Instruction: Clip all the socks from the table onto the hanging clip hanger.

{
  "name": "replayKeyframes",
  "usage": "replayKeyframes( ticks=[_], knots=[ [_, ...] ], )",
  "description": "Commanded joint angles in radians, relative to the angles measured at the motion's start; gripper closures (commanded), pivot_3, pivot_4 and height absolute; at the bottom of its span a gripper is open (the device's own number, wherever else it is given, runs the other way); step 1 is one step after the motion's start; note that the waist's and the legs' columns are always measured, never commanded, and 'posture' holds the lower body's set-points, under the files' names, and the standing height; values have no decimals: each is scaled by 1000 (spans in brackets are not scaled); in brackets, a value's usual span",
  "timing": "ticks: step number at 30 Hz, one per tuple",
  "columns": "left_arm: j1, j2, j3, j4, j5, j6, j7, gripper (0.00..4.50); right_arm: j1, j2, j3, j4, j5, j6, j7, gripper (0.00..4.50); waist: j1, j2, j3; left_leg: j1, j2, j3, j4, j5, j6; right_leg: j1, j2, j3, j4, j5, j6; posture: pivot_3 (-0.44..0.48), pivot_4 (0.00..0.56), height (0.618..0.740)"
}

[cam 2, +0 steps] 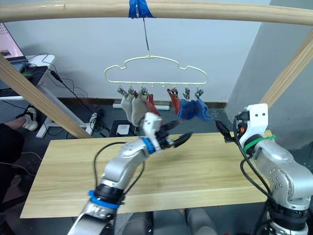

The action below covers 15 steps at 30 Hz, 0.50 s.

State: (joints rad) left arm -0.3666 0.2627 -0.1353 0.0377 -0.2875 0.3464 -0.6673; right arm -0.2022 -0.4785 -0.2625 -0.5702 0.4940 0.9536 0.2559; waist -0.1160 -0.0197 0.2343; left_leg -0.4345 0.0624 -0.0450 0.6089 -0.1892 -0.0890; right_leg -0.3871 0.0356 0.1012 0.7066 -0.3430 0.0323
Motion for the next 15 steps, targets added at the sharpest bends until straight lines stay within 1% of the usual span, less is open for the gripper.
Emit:
replayKeyframes(
  ticks=[1,3,4,5,7,10,12,15],
  knots=[
    [95,130,74,-99,-32,22,-79,9,70,-31,32,29,-62,-172,79,0,4,-1,1,0,0,0,0,0,0,0,0,0,0,0,0,-80,226,740],
    [175,219,143,-118,-44,50,-93,9,120,-52,59,71,-106,-256,116,0,7,-1,1,0,0,0,0,0,0,1,-1,0,-1,0,0,-80,226,740],
    [210,248,175,-130,-54,64,-87,9,138,-53,65,84,-116,-284,125,0,10,-1,2,0,0,-1,0,0,0,1,-1,-1,-1,0,0,-50,231,740],
    [239,267,204,-140,-60,75,-75,9,152,-50,67,95,-122,-303,128,0,14,-1,3,0,0,-1,0,0,0,1,-1,-1,-1,0,0,-40,232,740],
    [284,286,250,-155,-63,95,-47,9,173,-40,68,117,-136,-334,130,0,29,-1,5,0,0,-1,0,0,0,1,-2,-1,-1,0,0,-30,235,740],
    [358,295,310,-178,-29,89,21,9,202,-20,60,150,-148,-361,116,0,42,-1,6,0,0,-1,0,0,0,1,-2,-1,-2,0,0,2,237,740],
    [391,304,321,-185,-9,94,50,9,214,-15,62,165,-159,-379,116,0,51,-1,6,0,0,-2,0,0,0,2,-2,-1,-2,0,0,2,237,740],
    [433,310,325,-178,30,49,73,9,230,-5,58,183,-169,-394,109,0,62,-1,6,0,0,-2,0,0,0,2,-2,-2,-2,0,0,20,236,740]
  ],
)
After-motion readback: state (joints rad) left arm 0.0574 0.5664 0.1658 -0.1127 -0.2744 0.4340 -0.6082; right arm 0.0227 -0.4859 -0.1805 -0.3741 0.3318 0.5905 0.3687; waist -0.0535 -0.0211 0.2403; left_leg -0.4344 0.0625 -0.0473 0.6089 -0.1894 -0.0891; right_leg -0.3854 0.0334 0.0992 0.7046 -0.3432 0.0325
